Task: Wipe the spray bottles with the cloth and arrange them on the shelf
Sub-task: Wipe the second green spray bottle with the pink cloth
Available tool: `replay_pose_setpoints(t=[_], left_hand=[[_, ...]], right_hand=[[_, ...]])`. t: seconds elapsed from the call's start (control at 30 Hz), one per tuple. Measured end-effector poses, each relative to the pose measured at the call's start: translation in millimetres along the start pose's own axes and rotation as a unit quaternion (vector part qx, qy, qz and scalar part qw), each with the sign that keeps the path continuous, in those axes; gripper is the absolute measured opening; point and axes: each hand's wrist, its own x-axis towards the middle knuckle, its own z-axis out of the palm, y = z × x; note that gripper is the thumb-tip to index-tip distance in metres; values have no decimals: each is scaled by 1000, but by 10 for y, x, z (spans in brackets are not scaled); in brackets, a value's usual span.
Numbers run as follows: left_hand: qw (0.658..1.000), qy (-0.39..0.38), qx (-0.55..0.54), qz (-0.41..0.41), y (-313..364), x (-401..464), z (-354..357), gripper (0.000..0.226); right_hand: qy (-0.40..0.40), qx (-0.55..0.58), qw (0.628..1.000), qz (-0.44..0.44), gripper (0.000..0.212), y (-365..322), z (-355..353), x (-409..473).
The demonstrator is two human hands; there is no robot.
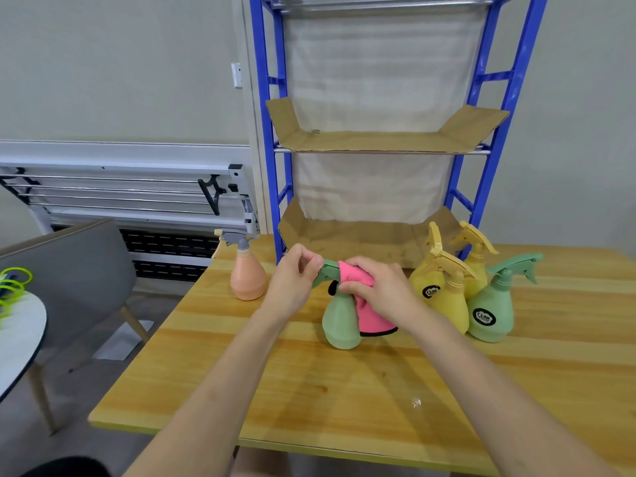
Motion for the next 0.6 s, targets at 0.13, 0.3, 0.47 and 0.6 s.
replay_pose_setpoints(t=[0.13, 0.3, 0.47, 0.6], left_hand=[[1000, 1, -9, 3, 19, 10, 36, 12], [1000, -1, -30, -3, 27, 21, 29, 10], [998, -4, -62, -21, 23, 10, 50, 10], [997, -13, -70, -24, 41, -2, 70, 11]], right_hand=[[3, 28, 1000, 4, 26, 53, -12, -94], [4, 35, 999, -6, 29, 60, -13, -132], [8, 33, 999, 13, 30, 48, 11, -193], [25, 72, 997, 23, 28, 38, -20, -280]])
